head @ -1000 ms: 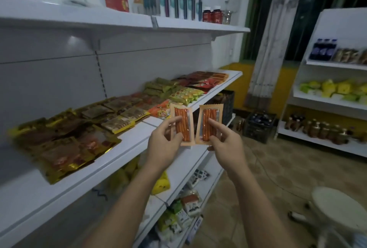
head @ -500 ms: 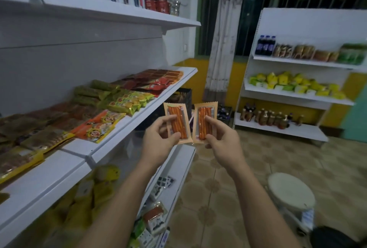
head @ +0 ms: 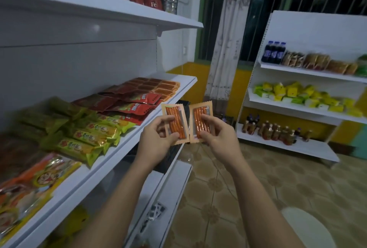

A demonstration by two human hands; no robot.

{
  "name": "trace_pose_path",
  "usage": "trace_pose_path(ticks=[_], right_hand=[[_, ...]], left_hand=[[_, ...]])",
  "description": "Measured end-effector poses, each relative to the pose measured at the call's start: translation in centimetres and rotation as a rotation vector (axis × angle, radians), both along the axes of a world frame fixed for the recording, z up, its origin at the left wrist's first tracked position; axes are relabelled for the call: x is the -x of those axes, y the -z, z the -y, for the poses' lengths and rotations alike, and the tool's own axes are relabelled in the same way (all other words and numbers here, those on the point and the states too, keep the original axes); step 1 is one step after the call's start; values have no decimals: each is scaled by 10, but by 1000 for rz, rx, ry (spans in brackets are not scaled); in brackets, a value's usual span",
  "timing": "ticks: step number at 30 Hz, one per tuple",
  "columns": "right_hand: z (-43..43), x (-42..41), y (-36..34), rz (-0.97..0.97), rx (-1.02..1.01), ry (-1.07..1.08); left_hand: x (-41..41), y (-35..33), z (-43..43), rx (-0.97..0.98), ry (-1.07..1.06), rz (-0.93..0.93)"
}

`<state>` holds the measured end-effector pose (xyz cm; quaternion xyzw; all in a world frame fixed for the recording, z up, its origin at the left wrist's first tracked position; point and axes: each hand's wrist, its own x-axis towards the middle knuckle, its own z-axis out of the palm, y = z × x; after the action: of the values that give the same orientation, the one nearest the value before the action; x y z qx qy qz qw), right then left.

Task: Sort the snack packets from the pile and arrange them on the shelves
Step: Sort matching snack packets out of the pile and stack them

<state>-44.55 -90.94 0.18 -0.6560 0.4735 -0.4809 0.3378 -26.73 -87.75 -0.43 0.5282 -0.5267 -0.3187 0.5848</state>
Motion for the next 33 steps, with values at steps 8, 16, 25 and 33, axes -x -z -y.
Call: trace_pose_path(ticks=[8,16,25,33], right_hand=[[84,-4,0,27,-12,-68],[208,-29,4,-18,-16,-216],[394,-78,0,-117,30,-473],[520,-122,-28,-351,102,-710]], left_hand=[[-11,-4,72,-68,-92,143],[-31,-5,165,-70,-308,178],[-61,-11,289,-149,-597,249],[-99,-36,370,-295,-842,311]])
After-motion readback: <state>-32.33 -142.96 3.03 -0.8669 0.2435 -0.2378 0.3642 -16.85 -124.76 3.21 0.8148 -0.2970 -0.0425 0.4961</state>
